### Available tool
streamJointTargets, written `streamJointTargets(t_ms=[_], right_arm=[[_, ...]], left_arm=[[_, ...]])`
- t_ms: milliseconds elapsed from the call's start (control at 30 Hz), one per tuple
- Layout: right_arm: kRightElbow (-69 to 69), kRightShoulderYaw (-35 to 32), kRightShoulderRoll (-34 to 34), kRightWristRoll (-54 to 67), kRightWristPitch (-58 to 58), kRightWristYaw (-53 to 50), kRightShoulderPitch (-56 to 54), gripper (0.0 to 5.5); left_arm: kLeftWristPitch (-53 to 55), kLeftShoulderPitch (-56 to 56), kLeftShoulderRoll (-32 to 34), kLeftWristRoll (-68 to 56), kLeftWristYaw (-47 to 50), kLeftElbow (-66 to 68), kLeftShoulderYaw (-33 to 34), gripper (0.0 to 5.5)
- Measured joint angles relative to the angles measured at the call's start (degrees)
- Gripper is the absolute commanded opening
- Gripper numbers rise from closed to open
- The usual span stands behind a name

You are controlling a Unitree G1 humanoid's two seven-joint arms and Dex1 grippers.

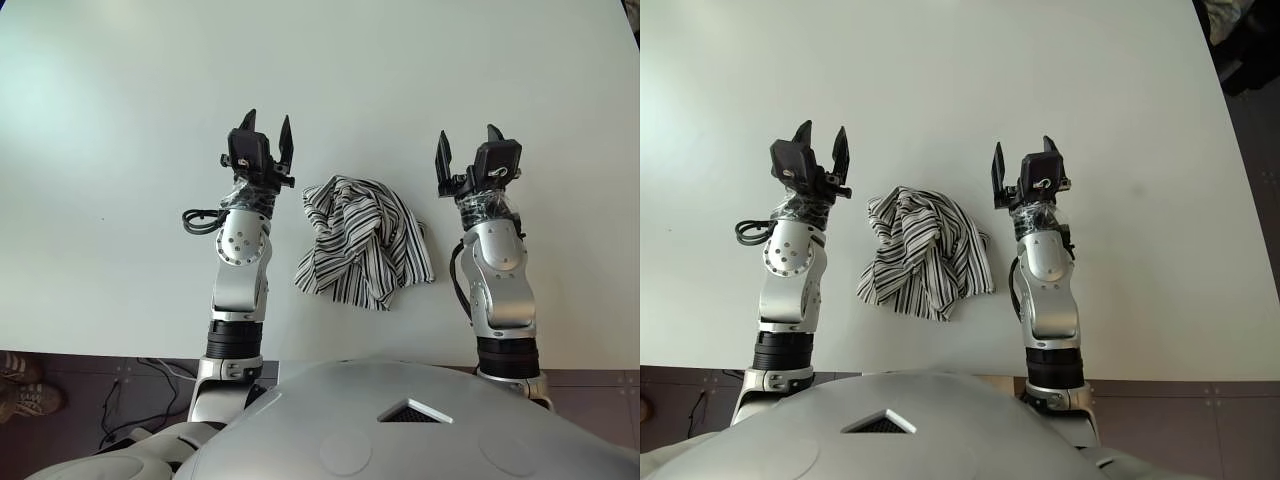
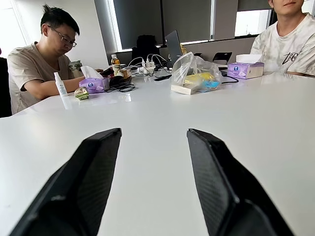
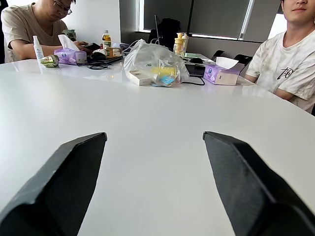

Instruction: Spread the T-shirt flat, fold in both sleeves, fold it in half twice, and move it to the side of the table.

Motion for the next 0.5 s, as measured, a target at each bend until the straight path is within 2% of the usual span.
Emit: streamJointTargets(t_ms=[267, 500], right_arm=[[-3.27, 0.86, -3.51, 1.84, 1.3, 7.07, -0.02, 3.62], [-19.94, -1.23, -19.9, 15.76, 12.6, 28.0, 8.79, 3.62]], left_arm=[[3.63, 0.99, 1.19, -0.25, -4.13, -2.66, -2.89, 2.47], [16.93, 7.46, 15.16, -9.39, -22.3, -20.52, -3.68, 2.47]])
